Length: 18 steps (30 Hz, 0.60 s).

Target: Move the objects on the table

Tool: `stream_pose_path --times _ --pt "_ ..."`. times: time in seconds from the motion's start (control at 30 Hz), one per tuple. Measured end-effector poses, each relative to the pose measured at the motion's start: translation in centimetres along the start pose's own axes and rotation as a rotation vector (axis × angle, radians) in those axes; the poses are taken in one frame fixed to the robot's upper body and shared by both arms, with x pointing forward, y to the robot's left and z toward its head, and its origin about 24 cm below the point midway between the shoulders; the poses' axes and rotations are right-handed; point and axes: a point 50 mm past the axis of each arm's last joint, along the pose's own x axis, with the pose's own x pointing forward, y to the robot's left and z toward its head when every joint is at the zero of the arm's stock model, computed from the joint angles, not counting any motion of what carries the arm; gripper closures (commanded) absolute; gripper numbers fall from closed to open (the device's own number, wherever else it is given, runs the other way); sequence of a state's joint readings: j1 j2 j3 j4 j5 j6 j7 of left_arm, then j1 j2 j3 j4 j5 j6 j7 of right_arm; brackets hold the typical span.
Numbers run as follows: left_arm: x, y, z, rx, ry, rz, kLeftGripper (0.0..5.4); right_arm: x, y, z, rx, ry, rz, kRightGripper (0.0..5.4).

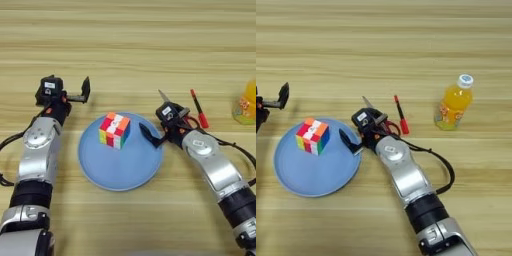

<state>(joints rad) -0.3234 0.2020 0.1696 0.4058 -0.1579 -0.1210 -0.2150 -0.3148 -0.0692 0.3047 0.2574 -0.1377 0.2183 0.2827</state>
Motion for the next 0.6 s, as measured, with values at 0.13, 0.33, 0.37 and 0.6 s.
stream_pose_path --times 0.13,0.33,0.37,0.6 --pt "0.0 0.0 0.0 0.0 0.0 0.0 0.04 0.7 -0.3 0.4 -0.034 0.015 -0.017 0.0" --pt "0.0 0.0 0.0 0.0 -0.001 0.002 0.04 1.5 -1.0 0.3 -0.069 0.047 -0.055 0.0" --pt "0.0 0.0 0.0 0.0 -0.001 0.003 0.04 1.5 -1.1 0.4 -0.076 0.043 -0.059 0.0" --pt "0.0 0.0 0.0 0.0 -0.002 0.006 0.04 2.0 -2.5 0.3 -0.086 0.036 -0.113 0.0"
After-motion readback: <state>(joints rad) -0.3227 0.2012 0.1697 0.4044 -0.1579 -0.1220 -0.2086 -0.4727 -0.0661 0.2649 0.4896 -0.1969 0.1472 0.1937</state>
